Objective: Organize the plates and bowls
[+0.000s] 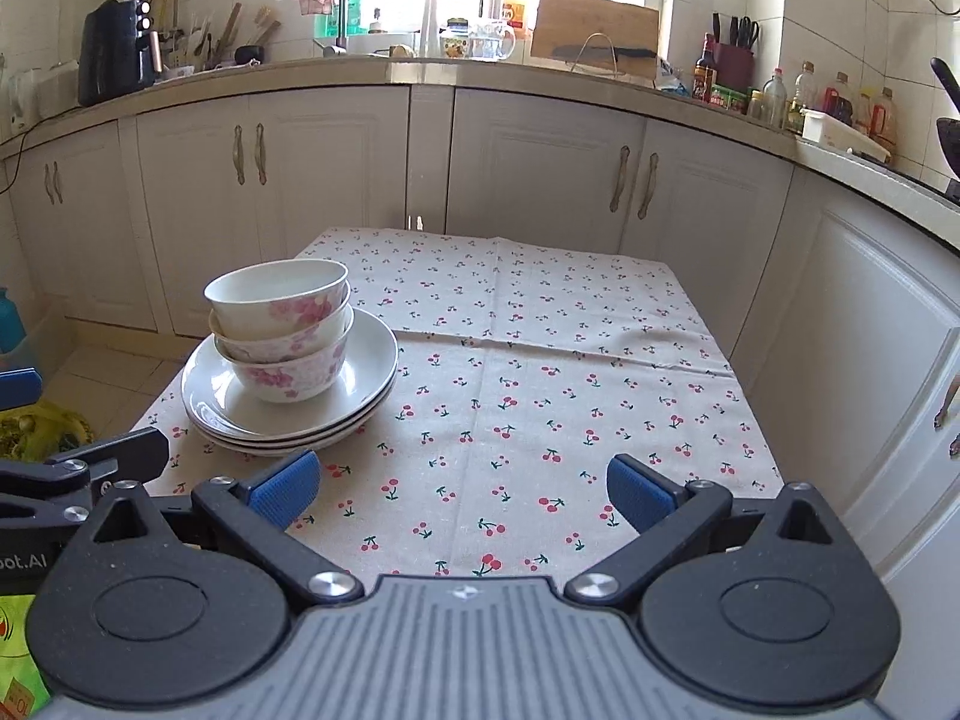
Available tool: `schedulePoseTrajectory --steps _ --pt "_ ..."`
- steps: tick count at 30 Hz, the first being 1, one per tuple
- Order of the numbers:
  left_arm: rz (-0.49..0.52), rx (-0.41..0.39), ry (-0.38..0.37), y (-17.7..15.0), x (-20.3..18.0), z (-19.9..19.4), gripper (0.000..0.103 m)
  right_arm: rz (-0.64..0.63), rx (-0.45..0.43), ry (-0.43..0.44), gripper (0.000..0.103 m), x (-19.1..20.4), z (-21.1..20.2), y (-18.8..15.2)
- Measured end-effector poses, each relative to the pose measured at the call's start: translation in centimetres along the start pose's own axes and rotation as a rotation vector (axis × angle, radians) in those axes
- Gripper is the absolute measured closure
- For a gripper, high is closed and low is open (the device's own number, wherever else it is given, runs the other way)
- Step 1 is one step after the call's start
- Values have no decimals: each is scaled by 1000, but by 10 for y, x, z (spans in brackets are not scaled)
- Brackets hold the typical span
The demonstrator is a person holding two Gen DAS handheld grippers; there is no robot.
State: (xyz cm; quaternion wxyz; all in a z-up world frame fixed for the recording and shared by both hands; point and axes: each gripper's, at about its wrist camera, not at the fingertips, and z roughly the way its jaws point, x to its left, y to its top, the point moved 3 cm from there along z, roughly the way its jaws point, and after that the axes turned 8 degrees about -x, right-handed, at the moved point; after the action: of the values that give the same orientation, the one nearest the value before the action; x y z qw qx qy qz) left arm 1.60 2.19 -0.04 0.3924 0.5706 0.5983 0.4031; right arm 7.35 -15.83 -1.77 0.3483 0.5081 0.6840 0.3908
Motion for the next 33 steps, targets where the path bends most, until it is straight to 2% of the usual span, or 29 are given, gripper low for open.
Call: schedulePoseTrajectory --steps 8,33 --pt "-29 -19 11 2 0 -6 1 -5 -37 -16 0 3 -11 5" --pt "-51 -27 8 1 2 -9 1 -12 -59 -44 0 5 -14 7"
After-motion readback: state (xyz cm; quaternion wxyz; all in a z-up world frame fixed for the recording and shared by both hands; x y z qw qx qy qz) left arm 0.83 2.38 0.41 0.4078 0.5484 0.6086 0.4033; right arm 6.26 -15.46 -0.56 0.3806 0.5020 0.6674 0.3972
